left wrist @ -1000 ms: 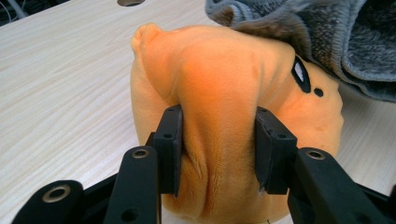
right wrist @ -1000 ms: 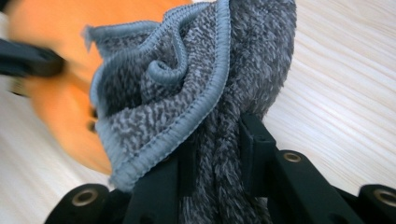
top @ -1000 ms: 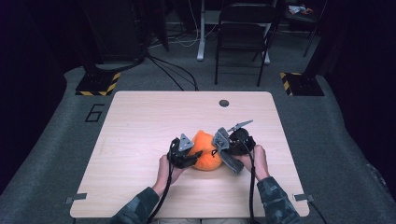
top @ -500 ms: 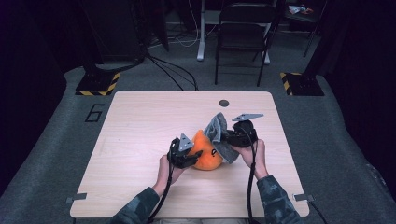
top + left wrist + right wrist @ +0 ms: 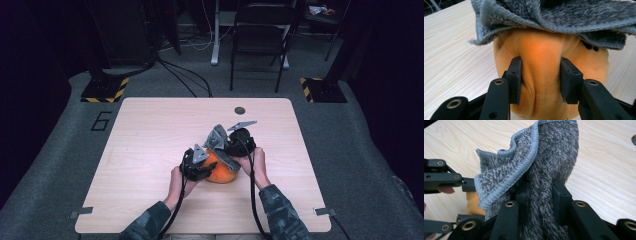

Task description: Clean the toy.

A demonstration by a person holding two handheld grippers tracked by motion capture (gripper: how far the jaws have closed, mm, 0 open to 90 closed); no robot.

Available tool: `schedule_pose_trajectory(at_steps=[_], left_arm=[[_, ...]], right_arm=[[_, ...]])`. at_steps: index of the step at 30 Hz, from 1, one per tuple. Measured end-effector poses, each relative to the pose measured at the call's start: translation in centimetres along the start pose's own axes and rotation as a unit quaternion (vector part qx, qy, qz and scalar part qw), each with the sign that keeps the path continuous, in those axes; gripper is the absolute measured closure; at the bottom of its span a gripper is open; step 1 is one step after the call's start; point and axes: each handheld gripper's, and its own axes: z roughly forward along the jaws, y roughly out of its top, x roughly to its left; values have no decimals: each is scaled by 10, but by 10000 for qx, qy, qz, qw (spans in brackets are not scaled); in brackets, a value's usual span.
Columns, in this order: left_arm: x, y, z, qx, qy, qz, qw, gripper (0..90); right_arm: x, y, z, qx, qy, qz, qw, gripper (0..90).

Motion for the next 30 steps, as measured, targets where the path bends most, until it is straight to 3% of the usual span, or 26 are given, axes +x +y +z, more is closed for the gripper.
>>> schedule_pose_trajectory(at_steps=[3,19,26,30], left_arm=[[0,0,0,-3,-4,-29,10000,590],[2,0,1,-13,-57,-64,10000,587],[4,-1,2,-62,-52,-94,9999,586],[5,-1,2,-60,-72,-164,9998,585]], right_arm=[[3,-3,-4,130,-205,-110,9996,710],[-23,-38,-14,444,-304,114,9985,711],[-38,-50,-10,795,-361,292,9958,712],[-49,-58,-6,1091,-624,341,9915,713]])
